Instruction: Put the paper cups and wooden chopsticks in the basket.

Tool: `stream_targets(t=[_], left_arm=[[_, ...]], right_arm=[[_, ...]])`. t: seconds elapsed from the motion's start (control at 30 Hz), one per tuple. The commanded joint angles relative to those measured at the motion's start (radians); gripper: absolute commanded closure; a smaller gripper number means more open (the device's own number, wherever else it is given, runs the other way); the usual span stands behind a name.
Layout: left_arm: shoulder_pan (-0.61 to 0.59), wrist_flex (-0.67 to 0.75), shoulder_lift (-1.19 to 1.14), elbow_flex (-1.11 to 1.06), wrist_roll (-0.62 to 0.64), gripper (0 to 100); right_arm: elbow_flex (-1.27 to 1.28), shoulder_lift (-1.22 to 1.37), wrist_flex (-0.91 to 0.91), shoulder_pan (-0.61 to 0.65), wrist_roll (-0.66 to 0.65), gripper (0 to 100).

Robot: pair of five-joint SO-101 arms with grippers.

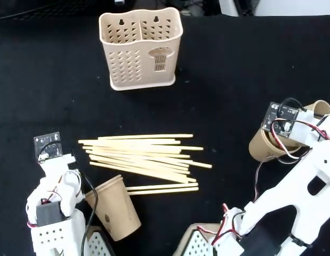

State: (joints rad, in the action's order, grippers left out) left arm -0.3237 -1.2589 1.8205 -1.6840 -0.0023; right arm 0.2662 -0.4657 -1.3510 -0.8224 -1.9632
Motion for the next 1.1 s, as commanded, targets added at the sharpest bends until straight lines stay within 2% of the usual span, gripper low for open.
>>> stream_targets(t=[0.0,0.2,0.4,0.73,0.97,1.07], left_arm=[[-0.004,0.011,-0.005,-0.015,0.008,97],[-0.004,0.011,-0.005,-0.015,0.008,97],[-0.004,0.011,-0.005,-0.015,0.008,97],[-0.004,0.011,-0.005,-0.015,0.008,97],[-0.004,0.011,-0.005,-0.015,0.008,97],[-0.004,0.011,-0.005,-0.015,0.008,97]], right_arm=[[-0.004,-0.007,0.038,-0.002,-0.005,98.5],[-0.008,-0.007,0.038,0.026,0.066,95.9],[-0.007,-0.03,0.038,0.095,0.18,75.2],[-0.001,-0.186,0.038,0.264,0.42,74.8],[0.051,-0.191,0.048,0.264,0.439,74.8],[0.053,-0.194,0.064,0.262,0.511,74.8]])
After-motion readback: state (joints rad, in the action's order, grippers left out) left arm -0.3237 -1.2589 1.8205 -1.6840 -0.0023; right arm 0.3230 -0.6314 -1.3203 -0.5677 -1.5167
